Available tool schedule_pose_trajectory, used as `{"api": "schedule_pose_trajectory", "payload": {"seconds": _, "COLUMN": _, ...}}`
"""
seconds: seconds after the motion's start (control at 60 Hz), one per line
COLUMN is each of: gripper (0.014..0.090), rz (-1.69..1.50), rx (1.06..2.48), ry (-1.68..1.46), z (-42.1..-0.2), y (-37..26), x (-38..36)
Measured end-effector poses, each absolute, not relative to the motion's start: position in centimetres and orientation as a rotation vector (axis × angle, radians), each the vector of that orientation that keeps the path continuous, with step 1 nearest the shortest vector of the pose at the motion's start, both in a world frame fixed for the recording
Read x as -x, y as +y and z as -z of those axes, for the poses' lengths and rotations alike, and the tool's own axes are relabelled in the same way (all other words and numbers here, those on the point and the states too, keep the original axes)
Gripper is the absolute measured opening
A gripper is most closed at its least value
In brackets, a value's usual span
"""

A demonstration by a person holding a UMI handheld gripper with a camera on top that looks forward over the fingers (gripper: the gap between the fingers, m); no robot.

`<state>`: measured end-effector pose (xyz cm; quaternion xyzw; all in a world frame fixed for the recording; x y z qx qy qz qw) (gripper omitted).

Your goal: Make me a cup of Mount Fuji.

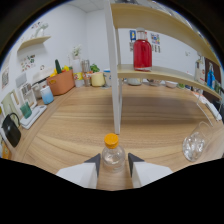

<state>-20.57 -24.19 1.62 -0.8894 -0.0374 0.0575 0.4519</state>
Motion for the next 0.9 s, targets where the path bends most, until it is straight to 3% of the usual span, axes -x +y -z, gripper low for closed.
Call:
{"api": "schedule_pose_trajectory", "payload": {"seconds": 0.067, "gripper": 0.0630, "rz": -0.178, "rx": 2.197, "ry": -0.131, "z": -2.5, "y": -24.8, "x": 20.8}}
{"api": "schedule_pose_trajectory", "payload": {"seconds": 0.1, "gripper": 0.0812, "rz": -0.202, "rx": 2.194, "ry": -0.150, "z": -3.2, "y": -25.2, "x": 20.8}}
{"api": "schedule_pose_trajectory", "payload": {"seconds": 0.133, "gripper": 0.0864, "rz": -0.216, "rx": 2.179, "ry": -0.161, "z": -4.2, "y": -25.6, "x": 20.4}}
{"api": "schedule_pose_trajectory", "payload": {"seconds": 0.267, "gripper": 0.0866, "rz": -0.217, "rx": 2.090, "ry": -0.165, "z": -9.2, "y": -27.1, "x": 17.0}}
{"api": "schedule_pose_trajectory", "payload": {"seconds": 0.283, "gripper": 0.0819, "rz": -0.215, "rx": 2.081, "ry": -0.161, "z": -9.8, "y": -27.3, "x": 16.3}}
{"api": "schedule_pose_trajectory", "payload": {"seconds": 0.3, "gripper": 0.0865, "rz": -0.215, "rx": 2.071, "ry": -0.159, "z": -10.5, "y": -27.4, "x": 15.4}}
{"api": "schedule_pose_trajectory", "payload": {"seconds": 0.433, "gripper": 0.0858, "rz": -0.173, "rx": 2.013, "ry": -0.097, "z": -14.0, "y": -28.2, "x": 8.9}}
{"api": "schedule_pose_trajectory", "payload": {"seconds": 0.717, "gripper": 0.0853, "rz": -0.058, "rx": 2.014, "ry": -0.013, "z": -13.8, "y": -27.9, "x": -3.5}}
{"api": "schedule_pose_trajectory", "payload": {"seconds": 0.9, "gripper": 0.0855, "rz": -0.031, "rx": 1.931, "ry": -0.023, "z": -17.7, "y": -25.1, "x": -7.9}}
